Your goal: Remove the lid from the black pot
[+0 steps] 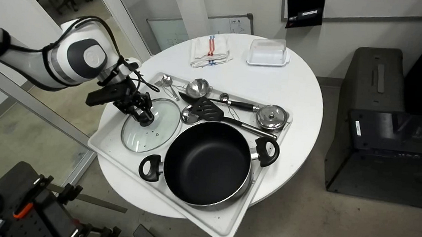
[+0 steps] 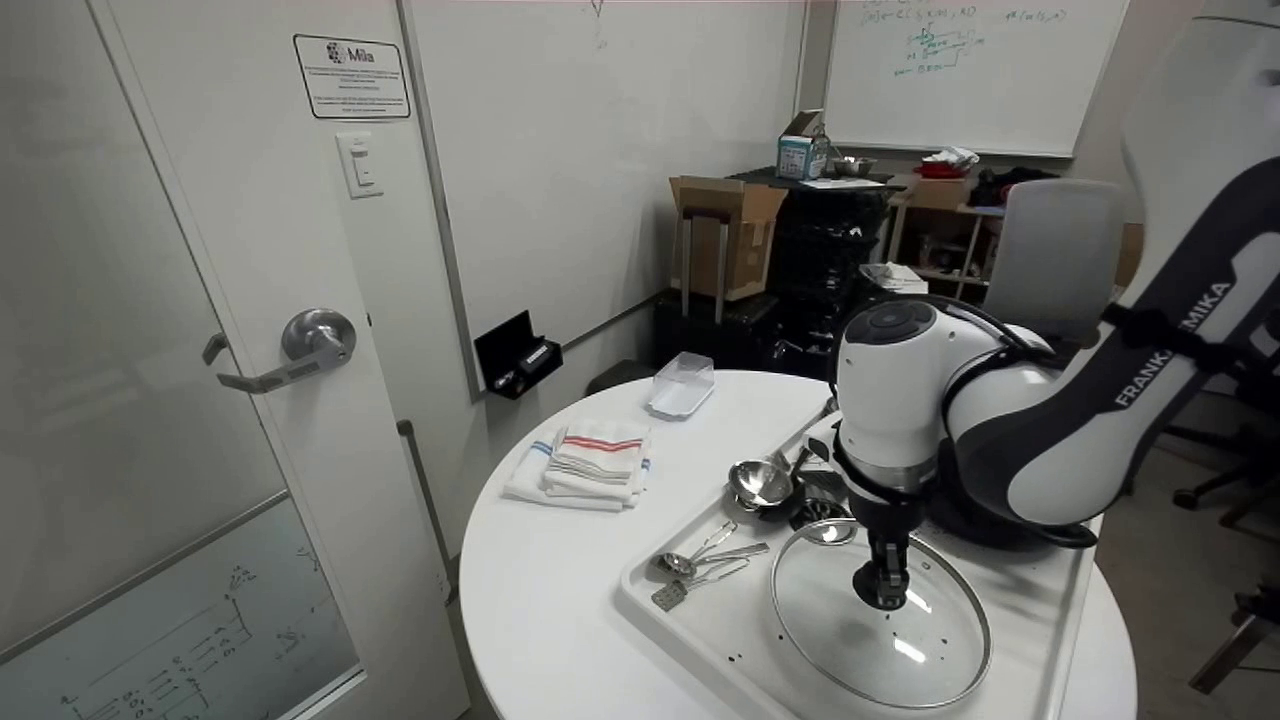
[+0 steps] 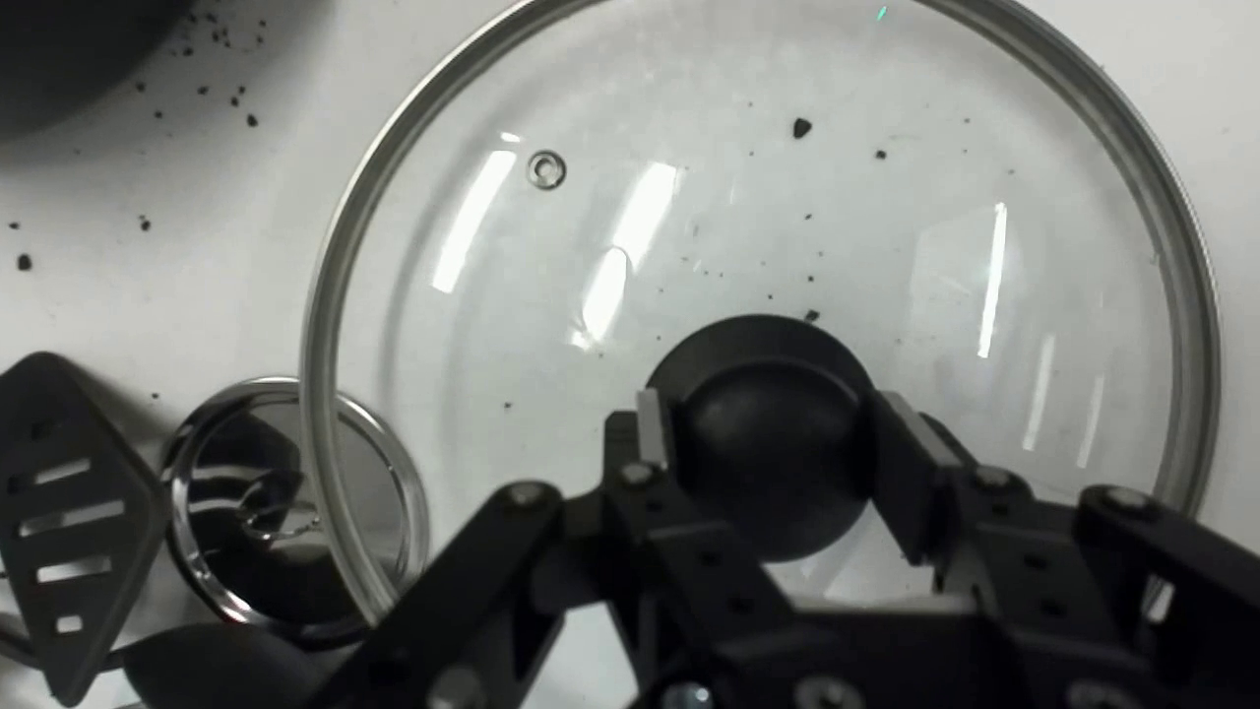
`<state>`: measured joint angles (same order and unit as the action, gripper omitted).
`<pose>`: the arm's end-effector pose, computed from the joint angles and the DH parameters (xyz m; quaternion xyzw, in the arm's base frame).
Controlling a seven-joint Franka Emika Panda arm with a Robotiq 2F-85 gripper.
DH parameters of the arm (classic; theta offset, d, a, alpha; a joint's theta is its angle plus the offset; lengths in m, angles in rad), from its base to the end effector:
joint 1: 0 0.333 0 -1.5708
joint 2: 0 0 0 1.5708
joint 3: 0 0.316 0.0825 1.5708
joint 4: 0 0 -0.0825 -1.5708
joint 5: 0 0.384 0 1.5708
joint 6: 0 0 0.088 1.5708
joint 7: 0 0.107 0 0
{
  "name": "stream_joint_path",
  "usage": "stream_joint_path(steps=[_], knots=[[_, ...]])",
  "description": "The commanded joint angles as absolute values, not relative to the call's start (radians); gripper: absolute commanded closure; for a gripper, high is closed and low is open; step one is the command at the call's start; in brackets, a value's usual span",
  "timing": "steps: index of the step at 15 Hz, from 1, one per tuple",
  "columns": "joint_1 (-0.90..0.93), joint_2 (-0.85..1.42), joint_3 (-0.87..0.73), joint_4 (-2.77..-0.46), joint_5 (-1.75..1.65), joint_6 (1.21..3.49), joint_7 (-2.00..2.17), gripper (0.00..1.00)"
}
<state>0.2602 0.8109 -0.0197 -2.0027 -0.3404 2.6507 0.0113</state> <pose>0.5378 0.1403 0.0335 0.9568 0.2690 -0.0710 0.0843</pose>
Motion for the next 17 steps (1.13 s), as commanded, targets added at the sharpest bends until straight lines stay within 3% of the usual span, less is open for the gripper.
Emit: stream_joint_path(steps=[1,6,7,11,17], knots=[[0.256,0.862,-0.028,-1.946,-0.349,2.661,-0.023,0.75],[0.250,0.881,-0.025,-1.932,-0.346,2.657,-0.047,0.75],[0.249,0.879,-0.023,-1.935,-0.345,2.656,-0.051,0.31],[0.244,0.862,-0.022,-1.957,-0.344,2.660,-0.056,0.03],[0.245,0.810,-0.023,-2.011,-0.346,2.653,-0.052,0.00]])
